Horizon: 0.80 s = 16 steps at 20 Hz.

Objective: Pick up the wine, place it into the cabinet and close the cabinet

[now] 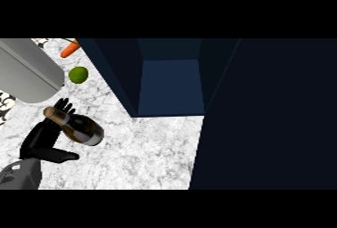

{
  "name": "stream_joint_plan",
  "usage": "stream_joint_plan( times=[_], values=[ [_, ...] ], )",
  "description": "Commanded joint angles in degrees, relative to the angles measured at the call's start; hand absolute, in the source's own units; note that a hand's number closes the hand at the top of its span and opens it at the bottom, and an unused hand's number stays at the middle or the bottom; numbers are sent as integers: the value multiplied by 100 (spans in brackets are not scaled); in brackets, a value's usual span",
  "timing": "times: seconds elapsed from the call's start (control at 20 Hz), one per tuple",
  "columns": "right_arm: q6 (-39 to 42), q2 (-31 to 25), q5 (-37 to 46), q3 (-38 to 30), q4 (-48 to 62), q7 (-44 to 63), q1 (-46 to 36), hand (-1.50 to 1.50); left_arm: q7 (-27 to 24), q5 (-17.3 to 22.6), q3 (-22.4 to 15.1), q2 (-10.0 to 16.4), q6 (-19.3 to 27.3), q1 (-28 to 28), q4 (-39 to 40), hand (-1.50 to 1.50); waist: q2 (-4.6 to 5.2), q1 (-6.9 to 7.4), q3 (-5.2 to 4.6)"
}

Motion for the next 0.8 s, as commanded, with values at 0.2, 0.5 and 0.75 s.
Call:
stream_joint_plan(
  times=[0.2, 0.5, 0.75],
  values=[
    [-15, -328, 280, -64, -1011, 202, 360, -150, -627, -112, -135, -17, -620, -209, 874, -150, 7, 13, 1],
    [-194, -285, 439, 72, -931, 263, 136, -150, -874, -224, -185, 51, -624, -488, 1360, -150, 13, -16, -9],
    [-112, -585, 359, 201, -1102, 24, 453, -150, -1285, -241, -208, -112, -401, -462, 1414, -150, 2, -55, -5]
  ],
)
